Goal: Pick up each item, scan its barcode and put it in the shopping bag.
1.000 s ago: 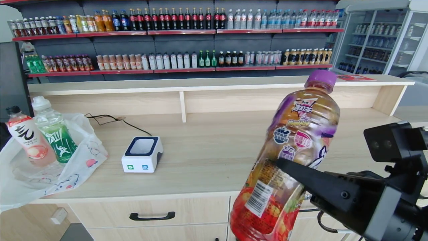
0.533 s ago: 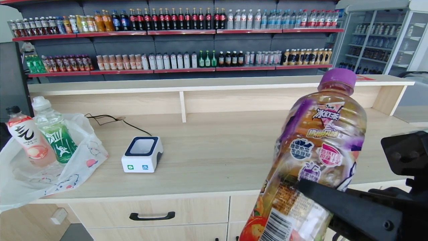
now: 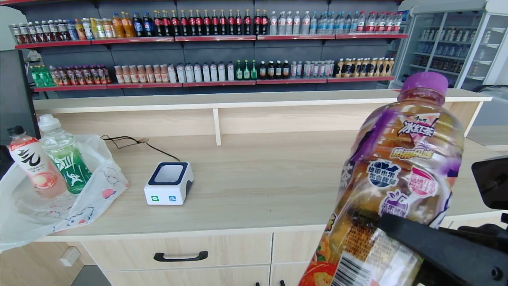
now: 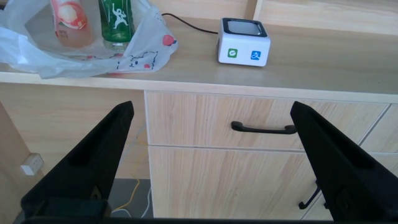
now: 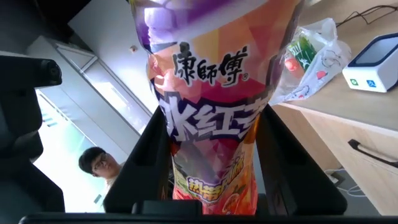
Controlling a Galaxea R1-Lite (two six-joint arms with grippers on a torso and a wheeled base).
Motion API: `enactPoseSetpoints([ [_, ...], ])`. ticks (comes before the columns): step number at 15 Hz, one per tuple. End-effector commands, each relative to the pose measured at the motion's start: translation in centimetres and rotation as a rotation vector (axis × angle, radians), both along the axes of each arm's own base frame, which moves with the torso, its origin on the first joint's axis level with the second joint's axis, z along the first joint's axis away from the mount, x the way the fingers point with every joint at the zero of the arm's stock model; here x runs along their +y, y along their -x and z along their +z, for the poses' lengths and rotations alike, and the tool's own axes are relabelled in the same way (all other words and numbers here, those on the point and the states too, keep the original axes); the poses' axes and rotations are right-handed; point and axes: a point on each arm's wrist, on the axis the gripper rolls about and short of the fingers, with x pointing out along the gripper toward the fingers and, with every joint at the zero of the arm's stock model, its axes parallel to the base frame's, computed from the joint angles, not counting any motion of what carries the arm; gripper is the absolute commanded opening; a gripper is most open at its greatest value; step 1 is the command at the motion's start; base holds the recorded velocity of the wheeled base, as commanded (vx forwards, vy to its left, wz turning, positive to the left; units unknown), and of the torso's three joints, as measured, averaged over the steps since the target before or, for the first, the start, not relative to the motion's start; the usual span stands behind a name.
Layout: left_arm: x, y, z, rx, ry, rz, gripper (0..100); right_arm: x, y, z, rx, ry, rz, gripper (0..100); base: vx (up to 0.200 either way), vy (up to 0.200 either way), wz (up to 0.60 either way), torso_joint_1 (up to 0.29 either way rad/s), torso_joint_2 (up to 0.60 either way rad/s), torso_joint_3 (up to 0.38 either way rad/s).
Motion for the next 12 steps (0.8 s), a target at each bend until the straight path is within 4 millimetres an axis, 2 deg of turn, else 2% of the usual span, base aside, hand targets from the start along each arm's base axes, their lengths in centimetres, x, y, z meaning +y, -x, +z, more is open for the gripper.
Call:
enactPoseSetpoints([
  [1, 0.00, 0.00, 0.00, -0.001, 0.000, 0.000, 100, -0.10, 0.08, -0.11, 0.001, 0.003, 0.000, 0, 0.000, 0.000, 0.00, 0.000, 0.00, 0.000],
  [9, 0.00, 0.00, 0.00, -0.001, -0.005, 0.000, 100, -0.27, 0.21, -0.02, -0.021, 0.006, -0.008, 0, 0.000, 0.000, 0.00, 0.000, 0.00, 0.000],
  [12, 0.00, 0.00, 0.00, -0.001, -0.005, 0.000, 100, 0.30, -0.48, -0.54, -0.108, 0.074, -0.067, 0, 0.000, 0.000, 0.00, 0.000, 0.00, 0.000],
])
